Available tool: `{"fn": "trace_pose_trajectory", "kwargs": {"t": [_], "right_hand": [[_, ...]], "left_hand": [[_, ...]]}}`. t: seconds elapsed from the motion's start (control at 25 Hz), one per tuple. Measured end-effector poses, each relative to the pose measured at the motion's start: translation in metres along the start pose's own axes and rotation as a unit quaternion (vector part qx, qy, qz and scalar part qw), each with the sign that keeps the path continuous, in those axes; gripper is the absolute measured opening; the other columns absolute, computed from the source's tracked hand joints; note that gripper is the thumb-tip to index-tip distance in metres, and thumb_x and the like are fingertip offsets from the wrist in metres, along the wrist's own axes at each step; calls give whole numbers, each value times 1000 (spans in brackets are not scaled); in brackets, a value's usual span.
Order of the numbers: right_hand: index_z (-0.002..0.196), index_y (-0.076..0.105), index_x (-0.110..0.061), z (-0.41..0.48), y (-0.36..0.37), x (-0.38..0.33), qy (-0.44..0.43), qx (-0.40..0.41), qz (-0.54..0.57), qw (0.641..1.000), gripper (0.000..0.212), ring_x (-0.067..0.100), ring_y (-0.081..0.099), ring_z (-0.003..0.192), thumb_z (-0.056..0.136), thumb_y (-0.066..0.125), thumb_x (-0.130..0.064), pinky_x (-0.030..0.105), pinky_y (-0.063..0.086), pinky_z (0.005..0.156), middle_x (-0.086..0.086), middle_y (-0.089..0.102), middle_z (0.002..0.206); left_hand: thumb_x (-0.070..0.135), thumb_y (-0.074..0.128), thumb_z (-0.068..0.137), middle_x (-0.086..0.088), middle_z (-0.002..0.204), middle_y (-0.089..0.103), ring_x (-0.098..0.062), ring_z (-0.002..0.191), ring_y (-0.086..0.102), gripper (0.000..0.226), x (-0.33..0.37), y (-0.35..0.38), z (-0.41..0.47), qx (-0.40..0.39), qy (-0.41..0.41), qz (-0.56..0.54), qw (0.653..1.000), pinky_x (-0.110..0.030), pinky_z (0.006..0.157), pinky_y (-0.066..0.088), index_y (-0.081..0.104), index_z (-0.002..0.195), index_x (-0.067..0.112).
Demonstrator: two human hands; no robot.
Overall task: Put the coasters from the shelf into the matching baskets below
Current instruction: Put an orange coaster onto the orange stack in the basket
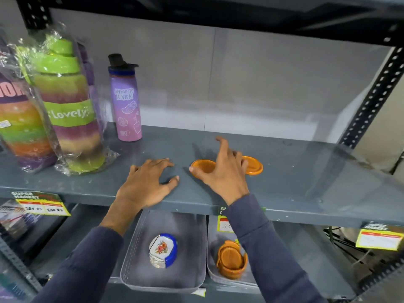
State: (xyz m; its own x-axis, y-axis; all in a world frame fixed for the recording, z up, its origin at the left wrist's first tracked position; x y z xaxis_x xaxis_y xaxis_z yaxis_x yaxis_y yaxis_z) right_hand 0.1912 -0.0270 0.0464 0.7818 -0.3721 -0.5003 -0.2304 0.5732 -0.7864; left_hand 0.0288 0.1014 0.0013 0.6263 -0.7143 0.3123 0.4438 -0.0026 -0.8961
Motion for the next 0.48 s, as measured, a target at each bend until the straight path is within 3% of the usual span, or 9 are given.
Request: {"fn": "trace_pose_trajectory", "kwargs": {"t": [0.12,0.32,0.48], "right_hand": [[147,24,-32,2,23,12,23,-41,-23,999,94,38,42,130,76,70,-72,50,25,95,11,65,126],[141,31,-28,0,7,3,-13,4,9,1000,90,35,53,119,74,77,-66,42,22,85,2,66,104],[136,33,-32,-26,-52,-21,-89,141,58,984,94,27,54,116,64,85,-62,34,19,85,-9,62,117]], "left_hand": [[66,40,85,18,150,43,-8,137,34,54,0,0,0,-4,5,-1,1000,-39,103,21,49,132,41],[65,41,86,19,150,44,-8,136,35,52,0,0,0,3,9,5,1000,-40,102,23,50,131,41],[66,39,86,20,150,43,-9,137,35,54,-1,2,1,0,8,8,1000,-42,105,24,49,133,41]]}}
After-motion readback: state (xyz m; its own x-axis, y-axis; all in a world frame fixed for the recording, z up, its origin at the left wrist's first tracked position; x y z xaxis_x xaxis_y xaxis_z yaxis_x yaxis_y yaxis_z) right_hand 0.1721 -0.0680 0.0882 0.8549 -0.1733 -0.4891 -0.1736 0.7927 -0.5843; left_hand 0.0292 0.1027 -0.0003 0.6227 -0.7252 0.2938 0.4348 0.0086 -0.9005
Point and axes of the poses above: each hand's wrist, its own z-axis towards the middle knuckle, its own y-axis out of the palm, x = y × z, the point moved 7 cm from there along z, towards the middle knuckle
